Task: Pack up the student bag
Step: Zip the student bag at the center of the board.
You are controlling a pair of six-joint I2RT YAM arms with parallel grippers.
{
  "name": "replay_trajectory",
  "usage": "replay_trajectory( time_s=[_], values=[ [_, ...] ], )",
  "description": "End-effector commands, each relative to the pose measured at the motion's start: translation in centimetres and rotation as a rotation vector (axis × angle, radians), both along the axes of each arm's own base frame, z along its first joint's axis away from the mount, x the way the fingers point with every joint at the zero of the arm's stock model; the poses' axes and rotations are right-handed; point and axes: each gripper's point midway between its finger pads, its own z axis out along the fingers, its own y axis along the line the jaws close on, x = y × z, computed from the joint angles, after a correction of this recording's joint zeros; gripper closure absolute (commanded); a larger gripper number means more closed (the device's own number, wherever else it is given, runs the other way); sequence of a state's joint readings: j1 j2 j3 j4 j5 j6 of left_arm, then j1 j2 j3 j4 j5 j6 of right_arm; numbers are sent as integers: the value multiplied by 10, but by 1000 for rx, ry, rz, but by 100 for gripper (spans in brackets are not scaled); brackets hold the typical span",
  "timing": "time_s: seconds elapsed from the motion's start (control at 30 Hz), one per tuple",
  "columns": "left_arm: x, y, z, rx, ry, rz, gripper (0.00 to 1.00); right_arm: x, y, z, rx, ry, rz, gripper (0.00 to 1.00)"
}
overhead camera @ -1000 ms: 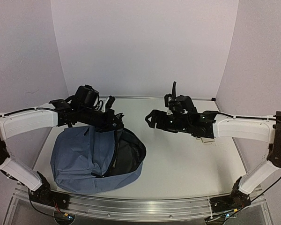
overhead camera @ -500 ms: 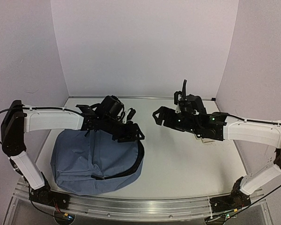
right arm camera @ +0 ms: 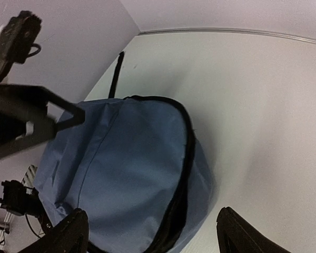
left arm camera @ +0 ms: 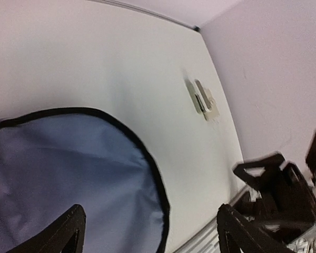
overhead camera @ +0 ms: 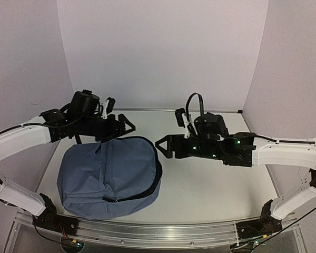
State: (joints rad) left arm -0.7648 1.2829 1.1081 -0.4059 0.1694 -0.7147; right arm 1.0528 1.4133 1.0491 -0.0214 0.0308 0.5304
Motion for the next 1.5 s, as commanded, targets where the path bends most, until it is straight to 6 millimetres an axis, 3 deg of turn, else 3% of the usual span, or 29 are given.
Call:
replay_trajectory(
  time_s=[0.0,0.1,0.3,0.53,0.67,0.9,1.27,1.47],
  values=[
    [4,79,-28,92,135,256,19,-47,51,37,101,-82,212,23],
    [-3,104,-37,135,172,336,25,-75,88,27,63,-82,288,26],
    [-23,111,-60,191,279,326,32,-120,145,-15,-47,-53,385,30],
    [-26,99,-83,160,332,281,32,-149,171,-63,-222,-65,407,38],
    [-22,96,-96,188,354,278,40,-151,179,-83,-319,-108,396,42],
    [-14,96,-105,216,358,301,73,-151,195,-104,-455,-192,396,50],
    [-11,93,-109,202,362,305,93,-140,206,-123,-551,-253,353,60],
    [-10,94,-111,211,361,311,100,-139,208,-133,-587,-285,341,72]
  ],
)
